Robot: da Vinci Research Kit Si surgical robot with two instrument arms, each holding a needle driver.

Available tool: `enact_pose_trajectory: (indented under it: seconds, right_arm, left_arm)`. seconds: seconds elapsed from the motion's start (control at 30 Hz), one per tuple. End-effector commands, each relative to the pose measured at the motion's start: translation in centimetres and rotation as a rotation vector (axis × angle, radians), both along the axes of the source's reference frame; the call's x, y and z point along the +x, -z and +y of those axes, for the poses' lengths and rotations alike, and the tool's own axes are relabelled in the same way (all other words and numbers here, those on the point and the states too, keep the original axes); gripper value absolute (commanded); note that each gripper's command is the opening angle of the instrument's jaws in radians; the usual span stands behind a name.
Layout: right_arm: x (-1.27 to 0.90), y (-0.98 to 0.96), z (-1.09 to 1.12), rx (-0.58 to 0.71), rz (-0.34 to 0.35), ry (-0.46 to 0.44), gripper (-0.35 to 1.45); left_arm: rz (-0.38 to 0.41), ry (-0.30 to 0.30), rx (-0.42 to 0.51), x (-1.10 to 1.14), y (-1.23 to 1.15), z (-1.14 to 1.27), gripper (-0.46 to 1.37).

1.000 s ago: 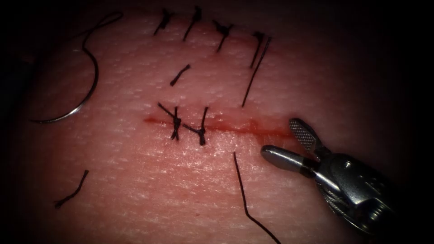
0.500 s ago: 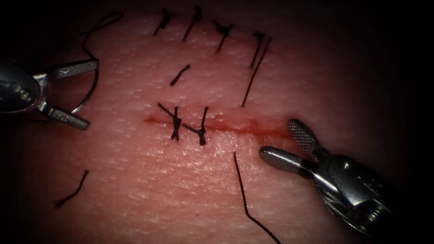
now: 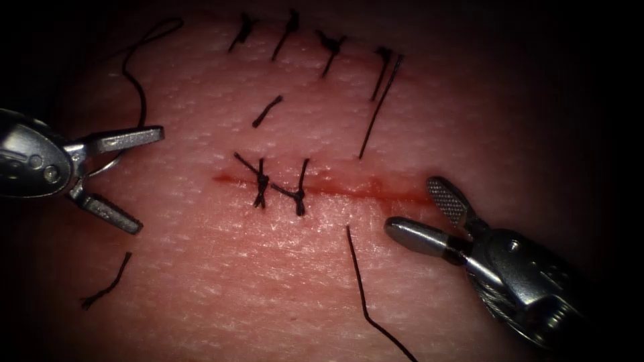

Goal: Wound Closure
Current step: With the left hand grab a length of suture.

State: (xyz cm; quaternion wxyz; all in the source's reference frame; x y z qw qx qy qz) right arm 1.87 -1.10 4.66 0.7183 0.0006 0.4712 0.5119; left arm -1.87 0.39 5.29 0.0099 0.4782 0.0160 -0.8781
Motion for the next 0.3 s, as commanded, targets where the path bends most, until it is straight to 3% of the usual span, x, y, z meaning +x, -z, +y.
enact_pose_trajectory:
  seconds: [0.03,0.3]
  right_arm:
    - [0.00,0.00,0.00,0.000,0.004,0.003,1.23]
    - [0.00,0.00,0.00,0.000,0.004,0.004,1.23]
  left_arm:
    - [0.003,0.004,-0.003,0.00,0.00,0.00,0.70]
    - [0.013,0.018,-0.011,0.02,-0.01,0.01,0.65]
